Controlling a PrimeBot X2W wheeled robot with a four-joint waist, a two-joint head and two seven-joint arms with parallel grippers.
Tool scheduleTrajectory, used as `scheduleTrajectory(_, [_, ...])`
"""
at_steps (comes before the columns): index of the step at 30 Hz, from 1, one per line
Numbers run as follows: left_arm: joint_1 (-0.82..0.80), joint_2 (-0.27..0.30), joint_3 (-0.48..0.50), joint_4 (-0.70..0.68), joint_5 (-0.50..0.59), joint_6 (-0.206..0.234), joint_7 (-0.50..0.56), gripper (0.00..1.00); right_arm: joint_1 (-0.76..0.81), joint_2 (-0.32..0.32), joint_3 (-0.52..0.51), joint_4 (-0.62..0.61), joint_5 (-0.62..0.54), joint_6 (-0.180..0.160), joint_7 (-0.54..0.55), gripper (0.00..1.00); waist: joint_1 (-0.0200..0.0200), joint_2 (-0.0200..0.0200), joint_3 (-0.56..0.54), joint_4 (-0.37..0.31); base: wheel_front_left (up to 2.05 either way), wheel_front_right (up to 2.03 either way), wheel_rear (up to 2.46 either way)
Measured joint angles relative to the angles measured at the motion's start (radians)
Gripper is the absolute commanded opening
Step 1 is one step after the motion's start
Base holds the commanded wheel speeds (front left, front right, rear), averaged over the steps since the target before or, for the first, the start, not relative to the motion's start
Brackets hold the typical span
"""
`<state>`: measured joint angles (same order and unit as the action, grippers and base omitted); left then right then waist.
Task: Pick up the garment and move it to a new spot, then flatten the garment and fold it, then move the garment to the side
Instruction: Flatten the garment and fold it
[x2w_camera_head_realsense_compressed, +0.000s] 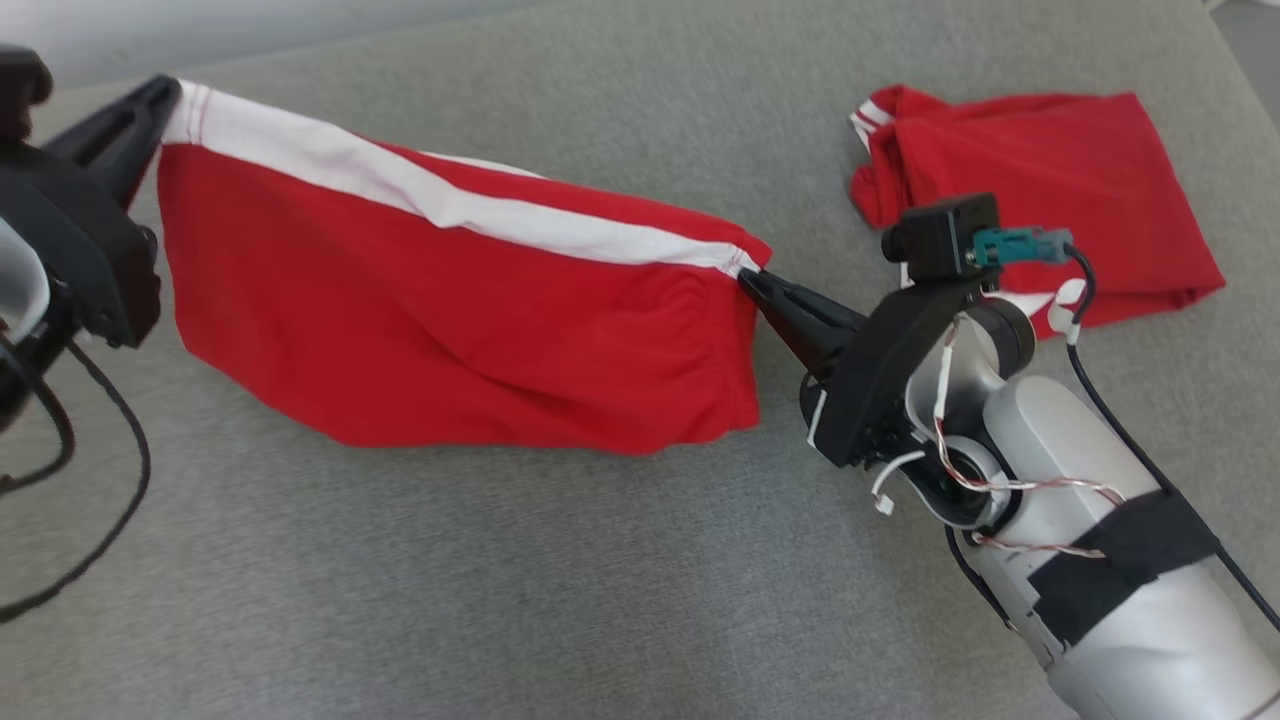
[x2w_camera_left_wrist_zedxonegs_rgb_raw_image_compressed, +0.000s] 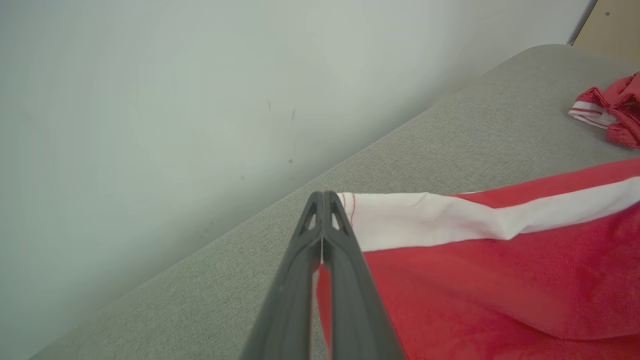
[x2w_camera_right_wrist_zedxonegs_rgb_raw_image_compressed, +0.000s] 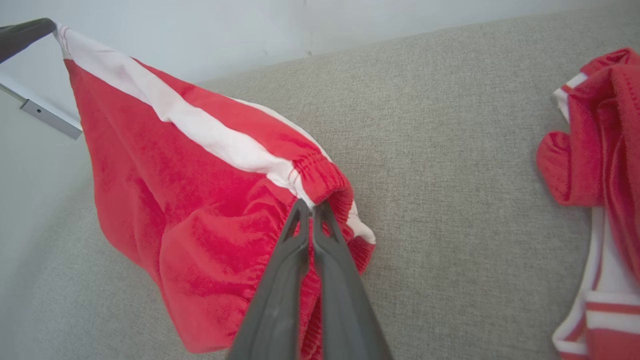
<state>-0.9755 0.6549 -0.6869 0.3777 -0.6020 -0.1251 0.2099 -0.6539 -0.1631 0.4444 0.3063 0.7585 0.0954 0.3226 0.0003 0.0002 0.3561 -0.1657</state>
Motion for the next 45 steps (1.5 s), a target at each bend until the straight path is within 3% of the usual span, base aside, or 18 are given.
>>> scheduleTrajectory(12, [-0.153,0.030,-0.164,0.132,-0.061,0.000,-0.077,0.00,-0.117,0.064,0.029,0.130,-0.020,0.002,-0.037,0.00,-0.0002,0.0000,0.129,-0.075,0.00,0.00,0.00])
scheduleTrajectory(13, [-0.163,0.024,-0.168,0.149,-0.067,0.000,-0.089,0.15,-0.121,0.065,0.029,0.139,-0.021,0.002,-0.048,0.04,-0.0002,0.0000,0.137,-0.078,0.00,0.00,0.00])
scheduleTrajectory(14, [-0.171,0.019,-0.178,0.164,-0.069,0.000,-0.099,0.72,-0.126,0.067,0.031,0.148,-0.022,0.002,-0.060,0.44,-0.0001,0.0000,0.144,-0.080,0.00,0.00,0.00])
scheduleTrajectory(15, [-0.178,0.014,-0.196,0.178,-0.069,0.000,-0.108,1.00,-0.131,0.067,0.030,0.155,-0.022,0.002,-0.070,0.72,-0.0002,0.0000,0.150,-0.082,0.00,0.00,0.00])
scheduleTrajectory(16, [-0.181,0.009,-0.209,0.191,-0.069,0.000,-0.120,1.00,-0.135,0.067,0.030,0.161,-0.022,0.003,-0.079,1.00,-0.0002,0.0000,0.154,-0.083,0.00,0.00,0.00])
scheduleTrajectory(32, [-0.166,-0.017,-0.306,0.285,-0.189,-0.007,-0.338,1.00,-0.091,0.028,0.035,0.198,-0.039,0.021,-0.225,1.00,-0.0004,-0.0001,0.075,-0.025,0.00,0.00,0.00])
scheduleTrajectory(45, [0.042,-0.044,-0.360,0.233,-0.298,-0.007,-0.431,1.00,0.100,-0.045,0.036,0.087,-0.043,0.028,-0.333,1.00,-0.0005,-0.0003,-0.024,0.044,0.00,0.00,0.00])
